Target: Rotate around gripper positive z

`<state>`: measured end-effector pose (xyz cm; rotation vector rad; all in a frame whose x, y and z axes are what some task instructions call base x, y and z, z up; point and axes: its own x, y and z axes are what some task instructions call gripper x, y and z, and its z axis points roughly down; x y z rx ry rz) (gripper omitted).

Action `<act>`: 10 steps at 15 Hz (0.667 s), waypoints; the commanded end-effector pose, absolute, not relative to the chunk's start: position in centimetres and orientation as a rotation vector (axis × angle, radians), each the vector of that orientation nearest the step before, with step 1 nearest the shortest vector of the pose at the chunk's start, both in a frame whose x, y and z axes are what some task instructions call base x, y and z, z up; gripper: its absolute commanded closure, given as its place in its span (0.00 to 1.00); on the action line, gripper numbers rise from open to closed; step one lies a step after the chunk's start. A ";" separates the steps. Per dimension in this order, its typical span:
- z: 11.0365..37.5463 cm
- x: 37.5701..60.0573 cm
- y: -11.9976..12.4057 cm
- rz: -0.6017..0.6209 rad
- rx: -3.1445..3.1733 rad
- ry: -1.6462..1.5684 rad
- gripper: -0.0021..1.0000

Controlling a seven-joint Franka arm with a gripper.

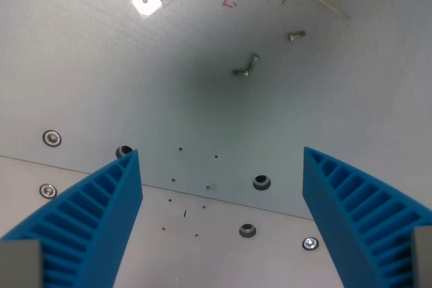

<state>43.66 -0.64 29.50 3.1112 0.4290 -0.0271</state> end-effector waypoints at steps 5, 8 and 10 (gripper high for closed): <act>29.8 43.7 -0.7 -0.017 3.123 0.325 0.00; 29.8 43.7 -0.7 -0.017 3.128 0.262 0.00; 29.8 43.7 -0.7 -0.017 3.131 0.221 0.00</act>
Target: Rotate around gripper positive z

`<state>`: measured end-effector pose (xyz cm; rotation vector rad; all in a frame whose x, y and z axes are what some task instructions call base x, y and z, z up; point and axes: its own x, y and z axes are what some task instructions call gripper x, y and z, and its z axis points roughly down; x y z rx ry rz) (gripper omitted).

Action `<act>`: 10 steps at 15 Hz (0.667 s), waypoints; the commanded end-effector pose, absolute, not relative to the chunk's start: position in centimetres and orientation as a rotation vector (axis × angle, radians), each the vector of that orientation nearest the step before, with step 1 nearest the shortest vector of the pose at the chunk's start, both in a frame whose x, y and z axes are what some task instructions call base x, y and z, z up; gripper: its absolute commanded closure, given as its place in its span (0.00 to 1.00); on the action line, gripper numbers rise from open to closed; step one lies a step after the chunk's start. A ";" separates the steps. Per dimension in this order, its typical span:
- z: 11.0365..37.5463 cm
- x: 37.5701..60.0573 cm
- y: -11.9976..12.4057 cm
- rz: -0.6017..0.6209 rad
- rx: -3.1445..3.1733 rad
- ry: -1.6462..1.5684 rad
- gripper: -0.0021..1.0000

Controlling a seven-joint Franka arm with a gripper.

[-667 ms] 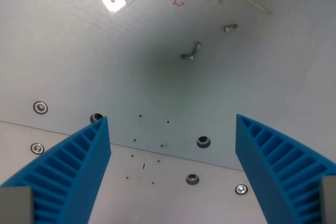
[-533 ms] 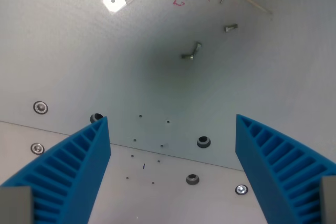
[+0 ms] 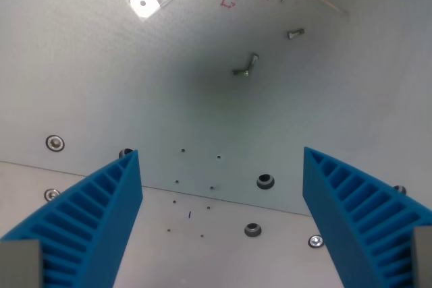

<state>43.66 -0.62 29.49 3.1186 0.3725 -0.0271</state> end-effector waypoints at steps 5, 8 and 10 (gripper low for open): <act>29.8 43.7 -0.7 -0.017 3.137 0.116 0.00; 29.8 43.7 -0.7 -0.017 3.138 0.053 0.00; 29.8 43.7 -0.7 -0.017 3.138 0.012 0.00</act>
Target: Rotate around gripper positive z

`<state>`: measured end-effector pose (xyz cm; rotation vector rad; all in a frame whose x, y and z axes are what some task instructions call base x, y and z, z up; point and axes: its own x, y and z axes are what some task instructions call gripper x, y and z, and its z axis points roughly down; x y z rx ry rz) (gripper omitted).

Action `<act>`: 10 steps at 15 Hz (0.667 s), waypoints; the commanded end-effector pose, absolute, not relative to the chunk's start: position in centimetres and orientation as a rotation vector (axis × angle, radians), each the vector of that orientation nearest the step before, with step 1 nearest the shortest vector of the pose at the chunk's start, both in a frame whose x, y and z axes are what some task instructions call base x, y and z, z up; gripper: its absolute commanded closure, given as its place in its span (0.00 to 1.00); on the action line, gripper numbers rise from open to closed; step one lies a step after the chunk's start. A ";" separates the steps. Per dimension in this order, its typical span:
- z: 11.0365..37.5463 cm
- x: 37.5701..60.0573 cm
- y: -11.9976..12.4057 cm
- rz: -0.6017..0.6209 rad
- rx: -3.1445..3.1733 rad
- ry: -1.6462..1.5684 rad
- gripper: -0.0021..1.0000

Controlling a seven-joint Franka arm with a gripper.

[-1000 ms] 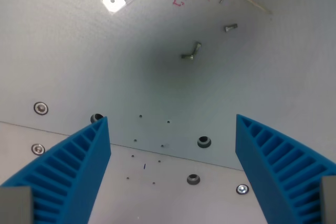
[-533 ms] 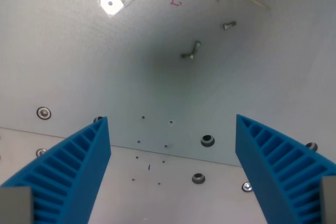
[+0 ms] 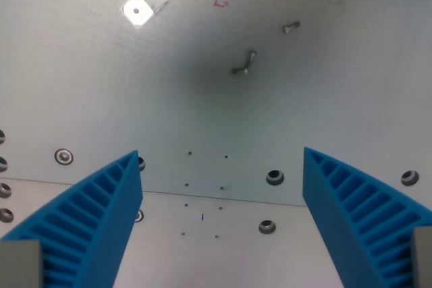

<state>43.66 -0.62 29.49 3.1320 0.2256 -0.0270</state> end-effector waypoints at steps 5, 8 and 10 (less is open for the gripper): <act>29.8 43.7 -0.7 -0.017 3.137 -0.093 0.00; 29.8 43.7 -0.7 -0.017 3.134 -0.156 0.00; 29.8 43.7 -0.7 -0.016 3.132 -0.197 0.00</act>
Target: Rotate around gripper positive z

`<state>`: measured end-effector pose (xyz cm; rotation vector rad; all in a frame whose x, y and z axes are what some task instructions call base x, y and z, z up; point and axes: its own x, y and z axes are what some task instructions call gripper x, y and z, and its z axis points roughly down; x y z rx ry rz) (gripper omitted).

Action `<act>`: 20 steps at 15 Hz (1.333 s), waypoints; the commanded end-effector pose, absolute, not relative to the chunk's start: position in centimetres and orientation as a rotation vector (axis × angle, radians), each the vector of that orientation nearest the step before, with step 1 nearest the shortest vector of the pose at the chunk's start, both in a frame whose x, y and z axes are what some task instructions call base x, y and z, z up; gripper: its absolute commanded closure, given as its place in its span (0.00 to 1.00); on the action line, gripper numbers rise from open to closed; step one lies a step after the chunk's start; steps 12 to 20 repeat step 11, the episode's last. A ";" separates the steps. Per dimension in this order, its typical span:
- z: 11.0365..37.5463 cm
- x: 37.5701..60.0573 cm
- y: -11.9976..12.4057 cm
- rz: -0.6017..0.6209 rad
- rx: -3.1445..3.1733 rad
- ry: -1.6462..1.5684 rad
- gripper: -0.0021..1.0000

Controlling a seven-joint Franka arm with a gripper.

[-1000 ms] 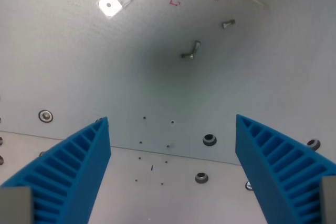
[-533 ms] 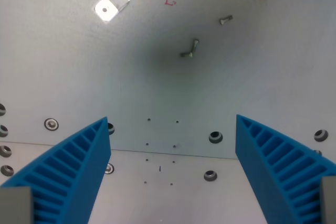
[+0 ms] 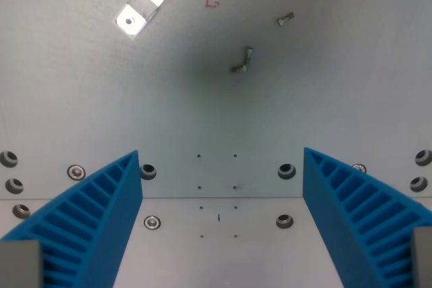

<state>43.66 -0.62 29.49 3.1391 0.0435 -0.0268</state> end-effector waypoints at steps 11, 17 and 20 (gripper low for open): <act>29.8 43.7 -0.7 -0.016 3.108 -0.426 0.00; 29.8 43.7 -0.7 -0.016 3.108 -0.426 0.00; 29.8 43.7 -0.7 -0.016 3.108 -0.426 0.00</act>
